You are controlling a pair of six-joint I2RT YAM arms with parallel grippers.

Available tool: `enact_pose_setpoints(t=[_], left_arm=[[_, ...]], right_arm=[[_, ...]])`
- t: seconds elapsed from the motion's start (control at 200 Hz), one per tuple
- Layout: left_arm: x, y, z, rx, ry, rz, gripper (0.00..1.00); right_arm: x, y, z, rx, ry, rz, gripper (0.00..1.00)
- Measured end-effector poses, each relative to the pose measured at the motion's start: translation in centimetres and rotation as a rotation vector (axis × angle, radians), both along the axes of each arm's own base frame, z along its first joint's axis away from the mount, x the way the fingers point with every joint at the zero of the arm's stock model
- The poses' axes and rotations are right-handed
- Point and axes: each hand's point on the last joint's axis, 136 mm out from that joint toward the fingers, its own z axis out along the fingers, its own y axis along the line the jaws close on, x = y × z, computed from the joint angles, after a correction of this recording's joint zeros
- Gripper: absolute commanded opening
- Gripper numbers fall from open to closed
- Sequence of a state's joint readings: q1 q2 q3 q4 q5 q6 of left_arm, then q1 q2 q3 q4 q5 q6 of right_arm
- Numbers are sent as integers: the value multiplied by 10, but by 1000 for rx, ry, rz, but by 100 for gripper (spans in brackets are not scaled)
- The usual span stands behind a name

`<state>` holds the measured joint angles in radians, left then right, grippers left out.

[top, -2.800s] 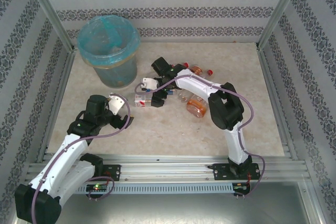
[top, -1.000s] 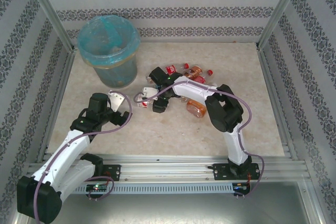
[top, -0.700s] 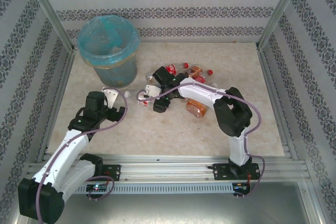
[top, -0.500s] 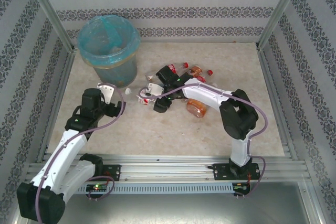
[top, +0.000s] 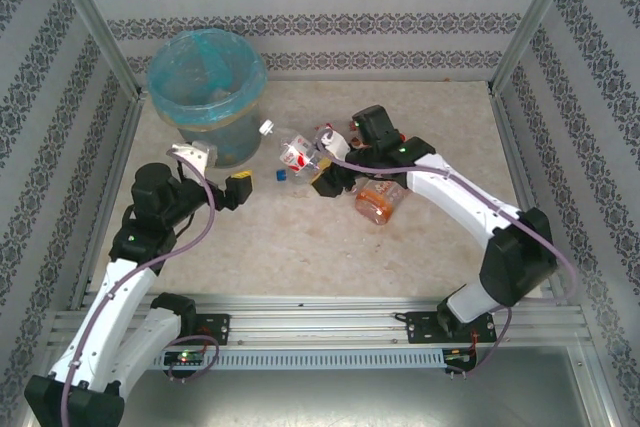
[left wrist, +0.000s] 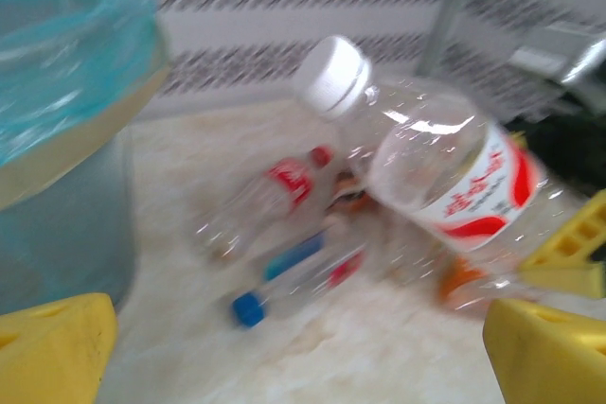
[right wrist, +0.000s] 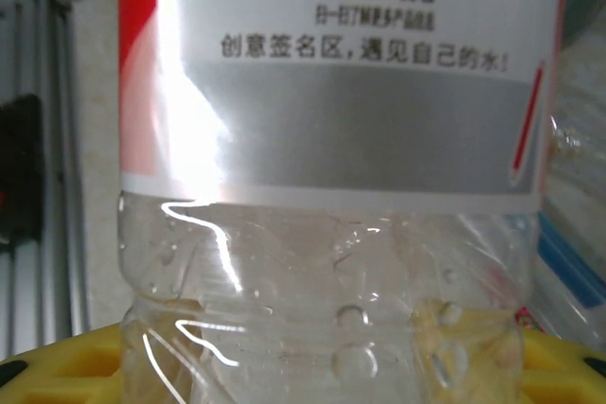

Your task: Put the plastic bottles in the bin

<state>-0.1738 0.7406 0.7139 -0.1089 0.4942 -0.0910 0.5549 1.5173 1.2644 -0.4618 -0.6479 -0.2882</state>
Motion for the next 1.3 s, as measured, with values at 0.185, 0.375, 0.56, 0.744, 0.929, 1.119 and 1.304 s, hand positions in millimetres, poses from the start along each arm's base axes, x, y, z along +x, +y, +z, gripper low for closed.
enact_pose_setpoints(t=[0.185,0.375,0.56,0.744,0.929,1.119,1.304], left_arm=[[-10,-28,29,-134,-54,-180,100],[-25,-45,54,-248,-84,-325,100],[-29,-53,63,-355,-97,-400,100],[-33,-55,65,-410,-110,-441,100],[-44,-56,84,-470,-168,-495,100],[-53,-57,98,-532,-193,-554,95],[-61,-56,111,-573,-221,-583,79]], right_arm=[[-17,5,30,99,-1,55,59],[-30,11,50,165,-8,102,59],[-61,31,65,183,-49,187,58],[-66,44,86,243,-86,202,58],[-73,63,108,309,-102,238,58],[-89,89,121,363,-92,309,58],[-88,103,118,384,-62,326,59]])
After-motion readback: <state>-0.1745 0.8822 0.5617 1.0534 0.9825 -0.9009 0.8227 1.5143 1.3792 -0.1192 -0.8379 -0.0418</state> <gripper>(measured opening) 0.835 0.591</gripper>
